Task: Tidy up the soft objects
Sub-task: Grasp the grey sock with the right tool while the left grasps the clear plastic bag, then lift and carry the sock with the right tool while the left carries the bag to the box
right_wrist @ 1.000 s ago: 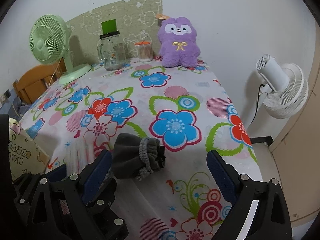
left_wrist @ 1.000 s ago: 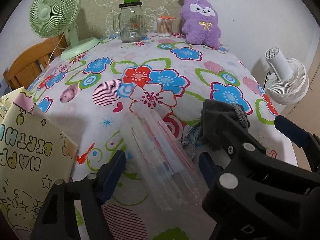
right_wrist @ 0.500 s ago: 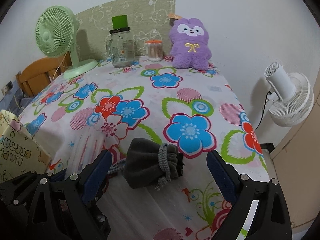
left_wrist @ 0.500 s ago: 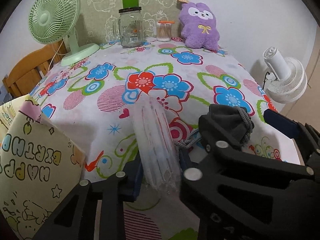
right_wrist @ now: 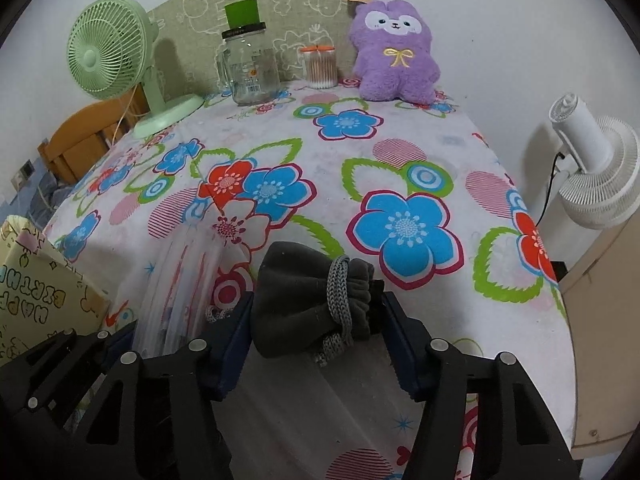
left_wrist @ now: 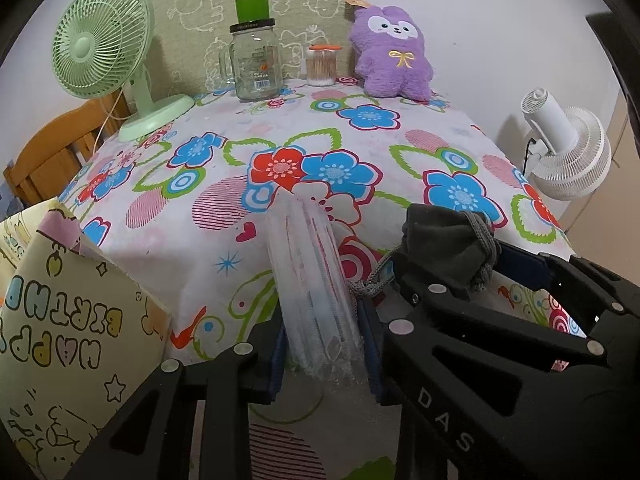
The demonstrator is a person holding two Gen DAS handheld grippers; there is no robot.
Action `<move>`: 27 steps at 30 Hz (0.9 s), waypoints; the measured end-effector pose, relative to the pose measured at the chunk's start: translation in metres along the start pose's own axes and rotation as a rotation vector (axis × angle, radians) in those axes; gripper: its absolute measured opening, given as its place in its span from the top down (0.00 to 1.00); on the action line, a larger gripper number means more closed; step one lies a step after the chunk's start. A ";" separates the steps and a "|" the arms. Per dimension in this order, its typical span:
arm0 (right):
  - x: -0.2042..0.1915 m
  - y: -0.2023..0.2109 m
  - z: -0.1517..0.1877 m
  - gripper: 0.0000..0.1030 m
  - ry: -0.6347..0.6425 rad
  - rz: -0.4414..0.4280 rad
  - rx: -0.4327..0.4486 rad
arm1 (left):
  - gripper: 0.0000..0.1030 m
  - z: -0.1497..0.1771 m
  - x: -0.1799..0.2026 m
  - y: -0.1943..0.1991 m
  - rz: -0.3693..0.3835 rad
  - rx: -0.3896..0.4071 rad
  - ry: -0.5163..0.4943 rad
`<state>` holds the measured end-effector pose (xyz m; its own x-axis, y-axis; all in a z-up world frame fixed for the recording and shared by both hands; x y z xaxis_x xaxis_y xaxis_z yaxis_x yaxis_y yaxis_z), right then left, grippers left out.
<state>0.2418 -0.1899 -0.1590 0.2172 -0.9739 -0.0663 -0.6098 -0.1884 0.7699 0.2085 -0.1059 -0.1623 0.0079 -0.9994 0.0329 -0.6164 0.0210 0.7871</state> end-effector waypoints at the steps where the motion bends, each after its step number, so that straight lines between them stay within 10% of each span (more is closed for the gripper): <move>1: 0.000 0.000 0.000 0.39 0.001 0.000 0.000 | 0.71 0.000 0.000 0.000 0.001 -0.001 -0.001; 27: -0.002 0.050 0.023 0.41 -0.065 0.025 0.042 | 0.76 0.018 0.007 0.046 0.060 0.044 -0.045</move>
<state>0.1936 -0.2005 -0.1351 0.1521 -0.9843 -0.0891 -0.6459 -0.1673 0.7449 0.1662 -0.1121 -0.1371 -0.0651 -0.9966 0.0507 -0.6486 0.0809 0.7568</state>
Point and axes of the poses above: each gripper's, at about its wrist camera, not at the fingertips, and y roughly against the way its jaws point, x to its right, z to its underside, the point moved 4 cm from there along -y, roughly the way its jaws point, and after that the axes turned 4 degrees about y, right-handed, at the moved point
